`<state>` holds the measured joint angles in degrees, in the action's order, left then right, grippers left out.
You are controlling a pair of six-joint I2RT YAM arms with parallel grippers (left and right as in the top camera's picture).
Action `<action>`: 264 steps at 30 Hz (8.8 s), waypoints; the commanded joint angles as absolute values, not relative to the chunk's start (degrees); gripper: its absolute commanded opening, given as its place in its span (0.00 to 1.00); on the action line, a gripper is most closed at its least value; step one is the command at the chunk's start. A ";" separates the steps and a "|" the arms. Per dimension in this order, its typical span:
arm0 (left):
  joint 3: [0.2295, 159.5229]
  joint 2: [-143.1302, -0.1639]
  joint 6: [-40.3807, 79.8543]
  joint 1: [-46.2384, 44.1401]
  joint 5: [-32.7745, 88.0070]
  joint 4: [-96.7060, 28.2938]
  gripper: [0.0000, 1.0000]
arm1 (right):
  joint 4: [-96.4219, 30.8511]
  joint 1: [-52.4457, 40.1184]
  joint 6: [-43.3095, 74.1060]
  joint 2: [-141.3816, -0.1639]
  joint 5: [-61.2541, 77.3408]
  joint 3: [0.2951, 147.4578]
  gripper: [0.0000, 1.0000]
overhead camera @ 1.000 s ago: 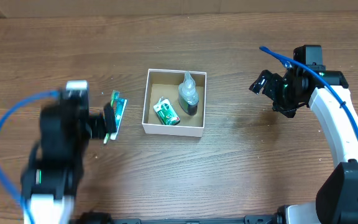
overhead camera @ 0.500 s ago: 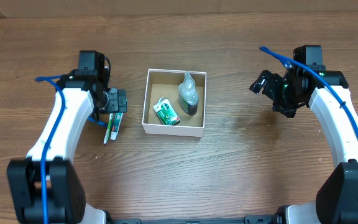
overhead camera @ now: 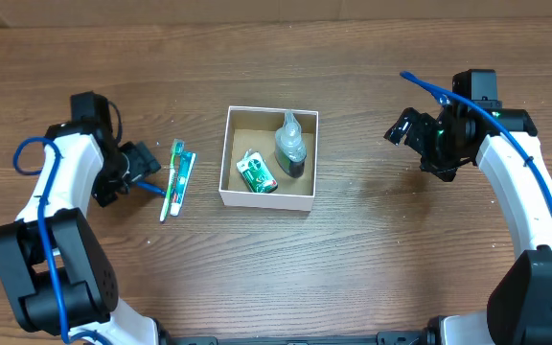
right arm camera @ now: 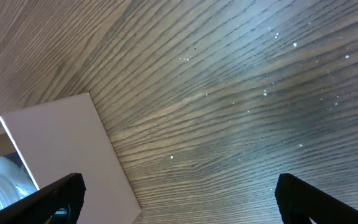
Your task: Pack container
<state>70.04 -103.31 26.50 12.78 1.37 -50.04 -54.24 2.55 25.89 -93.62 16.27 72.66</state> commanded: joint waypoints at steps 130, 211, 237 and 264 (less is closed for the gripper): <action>100.51 -109.27 6.50 -5.52 7.81 -72.27 0.08 | -54.15 2.66 25.96 -92.36 16.38 72.86 1.00; 98.72 -93.36 22.92 -17.02 -15.84 -71.48 0.73 | -54.15 2.66 25.96 -92.36 16.38 72.86 1.00; 100.25 -81.73 24.88 -0.40 -16.88 -77.34 1.00 | -54.83 -5.74 17.56 -71.11 3.44 72.69 1.00; 100.25 -81.76 24.88 -0.40 -16.88 -77.34 1.00 | -31.48 1.37 -5.82 -1.91 10.85 8.67 1.00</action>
